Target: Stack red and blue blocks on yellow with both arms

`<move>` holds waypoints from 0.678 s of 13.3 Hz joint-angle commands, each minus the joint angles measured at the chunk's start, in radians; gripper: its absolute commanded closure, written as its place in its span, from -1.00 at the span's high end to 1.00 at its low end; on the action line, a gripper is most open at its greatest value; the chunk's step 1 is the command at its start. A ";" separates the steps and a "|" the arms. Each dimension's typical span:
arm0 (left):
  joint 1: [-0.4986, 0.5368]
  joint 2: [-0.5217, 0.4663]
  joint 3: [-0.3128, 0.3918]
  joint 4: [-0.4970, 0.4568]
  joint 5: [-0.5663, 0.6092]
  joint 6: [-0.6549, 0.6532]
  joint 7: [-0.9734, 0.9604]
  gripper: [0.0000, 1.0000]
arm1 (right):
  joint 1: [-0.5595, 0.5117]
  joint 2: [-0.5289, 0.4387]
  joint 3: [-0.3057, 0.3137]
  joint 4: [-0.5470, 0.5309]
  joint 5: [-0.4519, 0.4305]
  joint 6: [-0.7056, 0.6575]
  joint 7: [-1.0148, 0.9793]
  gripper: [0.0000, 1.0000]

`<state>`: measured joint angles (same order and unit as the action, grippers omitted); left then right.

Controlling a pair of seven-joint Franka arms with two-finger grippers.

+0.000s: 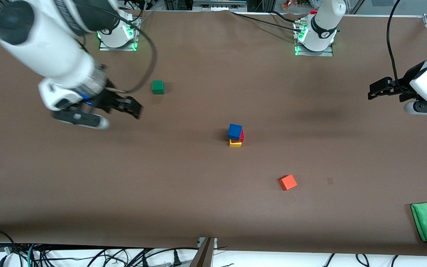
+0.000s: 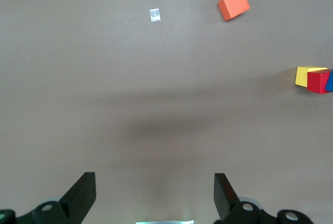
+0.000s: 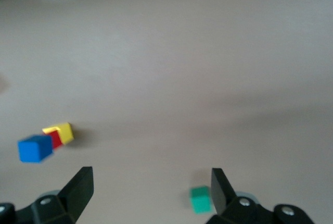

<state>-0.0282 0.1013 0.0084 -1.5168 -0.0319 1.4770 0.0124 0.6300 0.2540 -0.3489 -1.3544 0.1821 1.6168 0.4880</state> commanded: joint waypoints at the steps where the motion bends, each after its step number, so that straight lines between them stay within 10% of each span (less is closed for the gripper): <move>1: 0.002 0.017 -0.002 0.020 -0.028 0.009 -0.009 1.00 | 0.017 -0.184 -0.063 -0.205 -0.003 -0.017 -0.129 0.99; 6: 0.005 0.017 0.001 0.021 -0.020 0.009 -0.009 1.00 | -0.016 -0.248 -0.094 -0.239 -0.113 -0.052 -0.244 0.99; 9: -0.001 0.017 0.001 0.023 -0.019 0.011 -0.012 1.00 | -0.214 -0.240 0.066 -0.233 -0.112 -0.044 -0.315 0.99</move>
<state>-0.0280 0.1094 0.0098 -1.5153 -0.0347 1.4888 0.0084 0.5279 0.0248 -0.3827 -1.5745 0.0794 1.5649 0.2085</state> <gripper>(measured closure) 0.000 0.000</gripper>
